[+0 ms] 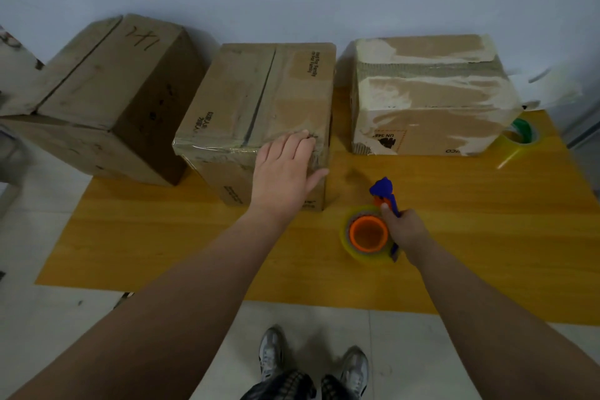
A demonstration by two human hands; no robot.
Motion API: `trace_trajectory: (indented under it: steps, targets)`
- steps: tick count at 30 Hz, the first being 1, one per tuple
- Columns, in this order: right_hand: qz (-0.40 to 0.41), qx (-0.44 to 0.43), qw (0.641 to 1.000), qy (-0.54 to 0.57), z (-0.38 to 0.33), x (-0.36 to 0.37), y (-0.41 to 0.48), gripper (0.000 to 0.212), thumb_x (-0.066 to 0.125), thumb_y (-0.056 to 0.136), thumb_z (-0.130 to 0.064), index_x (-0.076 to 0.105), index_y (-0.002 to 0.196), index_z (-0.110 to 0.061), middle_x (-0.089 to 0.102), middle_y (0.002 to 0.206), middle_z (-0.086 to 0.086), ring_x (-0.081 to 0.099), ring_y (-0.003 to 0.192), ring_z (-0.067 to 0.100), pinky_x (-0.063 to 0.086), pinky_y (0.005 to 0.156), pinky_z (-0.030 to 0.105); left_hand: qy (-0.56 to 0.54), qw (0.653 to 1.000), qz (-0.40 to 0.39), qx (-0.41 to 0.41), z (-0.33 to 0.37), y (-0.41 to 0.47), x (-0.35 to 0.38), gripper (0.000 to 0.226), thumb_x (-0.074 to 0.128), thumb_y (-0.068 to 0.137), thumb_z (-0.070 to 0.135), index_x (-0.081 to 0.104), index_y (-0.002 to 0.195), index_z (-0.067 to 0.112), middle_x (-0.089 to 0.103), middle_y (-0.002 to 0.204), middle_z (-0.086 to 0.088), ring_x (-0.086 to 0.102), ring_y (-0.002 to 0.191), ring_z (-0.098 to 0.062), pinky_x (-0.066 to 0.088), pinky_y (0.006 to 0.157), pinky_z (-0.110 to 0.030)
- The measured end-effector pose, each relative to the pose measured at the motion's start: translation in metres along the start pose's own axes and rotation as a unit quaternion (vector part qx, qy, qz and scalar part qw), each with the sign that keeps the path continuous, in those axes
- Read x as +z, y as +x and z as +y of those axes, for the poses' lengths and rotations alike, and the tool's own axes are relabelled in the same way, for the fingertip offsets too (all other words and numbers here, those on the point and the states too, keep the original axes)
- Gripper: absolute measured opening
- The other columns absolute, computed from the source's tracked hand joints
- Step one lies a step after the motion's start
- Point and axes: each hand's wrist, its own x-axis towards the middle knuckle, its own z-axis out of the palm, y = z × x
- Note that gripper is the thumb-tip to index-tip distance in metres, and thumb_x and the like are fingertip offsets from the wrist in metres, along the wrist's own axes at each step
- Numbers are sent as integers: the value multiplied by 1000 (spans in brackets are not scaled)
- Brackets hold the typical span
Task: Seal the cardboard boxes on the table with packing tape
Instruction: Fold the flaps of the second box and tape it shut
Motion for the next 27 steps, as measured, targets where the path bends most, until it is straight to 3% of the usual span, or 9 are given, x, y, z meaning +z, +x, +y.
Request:
trace_trajectory:
  steps: [4, 8, 11, 13, 15, 17, 21, 23, 27]
  targets:
    - [41, 25, 995, -87, 10, 16, 11, 37, 41, 99, -45, 48, 93, -9, 43, 93, 16, 40, 63, 23, 36, 64, 36, -10, 1000, -1, -13, 3, 0, -1, 54, 55, 85, 53, 59, 117, 9, 60, 122, -7, 53, 116, -27, 38, 98, -45]
    - [59, 53, 989, -126, 12, 25, 16, 45, 43, 98, -45, 52, 113, -3, 50, 100, 16, 51, 76, 26, 41, 67, 38, -16, 1000, 1, -15, 4, -1, -2, 58, 50, 85, 57, 59, 116, 8, 60, 121, -8, 54, 115, -28, 39, 98, -46]
    - [171, -93, 974, -111, -4, 26, 6, 55, 54, 93, -44, 41, 137, -14, 45, 127, 13, 48, 113, 30, 45, 87, 39, -17, 1000, -15, -17, 4, 0, -4, 60, 47, 86, 59, 58, 118, 9, 59, 123, -8, 52, 117, -27, 37, 100, -45]
    - [69, -90, 983, 143, -32, 32, -8, 52, 51, 93, -50, 42, 134, -18, 54, 117, 8, 56, 106, 26, 47, 82, 34, -13, 1000, -21, -19, 5, 0, -5, 60, 45, 86, 59, 58, 117, 9, 59, 123, -8, 52, 117, -27, 37, 99, -45]
    - [-124, 57, 908, 395, -59, 39, -23, 53, 46, 90, -61, 39, 126, -23, 62, 109, 17, 64, 94, 30, 53, 77, 39, -9, 1000, -21, -18, 5, -1, -5, 60, 44, 86, 59, 59, 116, 9, 59, 122, -8, 53, 116, -28, 37, 98, -44]
    - [-219, 113, 834, 493, -78, 45, -32, 52, 47, 87, -65, 35, 122, -28, 65, 107, 25, 68, 91, 35, 56, 75, 43, -7, 1000, -14, -15, 4, -1, -4, 59, 46, 86, 59, 59, 115, 9, 60, 122, -7, 53, 115, -28, 38, 97, -45]
    - [-124, 73, 828, 541, -88, 47, -30, 50, 66, 88, -26, 45, 129, -9, 69, 72, 8, 66, 61, 17, 53, 53, 28, -2, 1000, -19, -7, 1, 1, -4, 59, 54, 85, 58, 58, 118, 9, 58, 124, -8, 52, 117, -29, 39, 98, -46]
    - [-63, 52, 838, 540, -86, 43, -26, 53, 68, 85, -10, 43, 132, -15, 62, 73, 8, 59, 53, 14, 49, 49, 26, 4, 999, -36, 11, -3, 0, -6, 63, 56, 84, 58, 54, 125, 10, 55, 131, -7, 49, 121, -27, 35, 102, -44]
    - [-30, 33, 846, 531, -85, 42, -27, 52, 69, 84, -4, 44, 127, -17, 59, 74, 8, 56, 52, 13, 49, 49, 25, 27, 994, -74, 74, -20, -4, -9, 71, 59, 87, 44, 31, 145, 16, 33, 151, -2, 28, 139, -19, 14, 115, -35]
